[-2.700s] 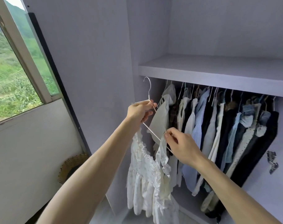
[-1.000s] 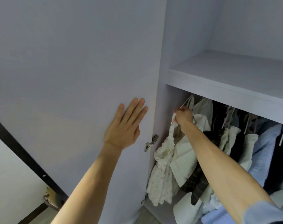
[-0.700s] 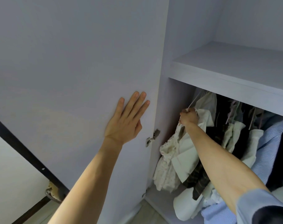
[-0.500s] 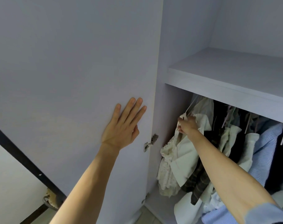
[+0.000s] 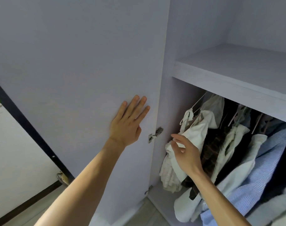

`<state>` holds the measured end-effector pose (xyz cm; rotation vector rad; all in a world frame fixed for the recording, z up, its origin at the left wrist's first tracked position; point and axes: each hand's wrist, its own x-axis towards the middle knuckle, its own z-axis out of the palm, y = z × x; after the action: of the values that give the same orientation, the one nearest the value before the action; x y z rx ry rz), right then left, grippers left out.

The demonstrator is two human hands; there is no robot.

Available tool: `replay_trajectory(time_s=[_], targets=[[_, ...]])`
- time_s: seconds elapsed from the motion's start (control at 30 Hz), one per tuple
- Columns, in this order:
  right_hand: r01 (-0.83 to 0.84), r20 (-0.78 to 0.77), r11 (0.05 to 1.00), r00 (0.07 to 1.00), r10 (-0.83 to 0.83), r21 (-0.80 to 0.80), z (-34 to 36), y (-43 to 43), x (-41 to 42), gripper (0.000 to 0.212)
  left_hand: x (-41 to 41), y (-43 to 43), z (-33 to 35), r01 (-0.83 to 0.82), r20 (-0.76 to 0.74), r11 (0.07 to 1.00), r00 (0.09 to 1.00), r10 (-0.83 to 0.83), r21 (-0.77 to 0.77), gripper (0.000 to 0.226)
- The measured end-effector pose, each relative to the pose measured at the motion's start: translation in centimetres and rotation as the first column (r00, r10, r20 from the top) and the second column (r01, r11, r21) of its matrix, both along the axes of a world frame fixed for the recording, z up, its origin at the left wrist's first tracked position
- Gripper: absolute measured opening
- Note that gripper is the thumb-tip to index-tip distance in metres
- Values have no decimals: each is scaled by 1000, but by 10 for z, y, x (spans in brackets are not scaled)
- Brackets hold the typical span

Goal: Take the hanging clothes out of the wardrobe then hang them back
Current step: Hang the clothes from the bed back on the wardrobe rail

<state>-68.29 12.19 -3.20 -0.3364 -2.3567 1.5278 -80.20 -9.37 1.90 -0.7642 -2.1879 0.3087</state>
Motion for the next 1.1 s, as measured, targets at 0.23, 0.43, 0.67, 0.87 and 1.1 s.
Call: replay_trajectory(time_s=[0.23, 0.43, 0.67, 0.87, 1.1], targets=[[-200, -50, 951, 975, 218, 236, -6, -46, 32, 19, 66, -53, -54, -112, 330, 990, 941, 78, 83, 84], [-346, -31, 845, 920, 392, 408, 7, -100, 67, 25, 152, -117, -72, -431, 577, 876, 780, 242, 216, 82], [-556, 38, 614, 758, 652, 560, 18, -212, 128, 33, 312, -253, -98, -716, 652, 638, 632, 420, 284, 63], [-708, 40, 337, 458, 888, 621, 7, -363, 234, 30, 523, -386, -112, -936, 682, 259, 351, 642, 239, 62], [-761, 43, -30, -2, 999, 648, -7, -505, 379, 29, 784, -422, -123, -948, 770, -276, -57, 636, 158, 60]])
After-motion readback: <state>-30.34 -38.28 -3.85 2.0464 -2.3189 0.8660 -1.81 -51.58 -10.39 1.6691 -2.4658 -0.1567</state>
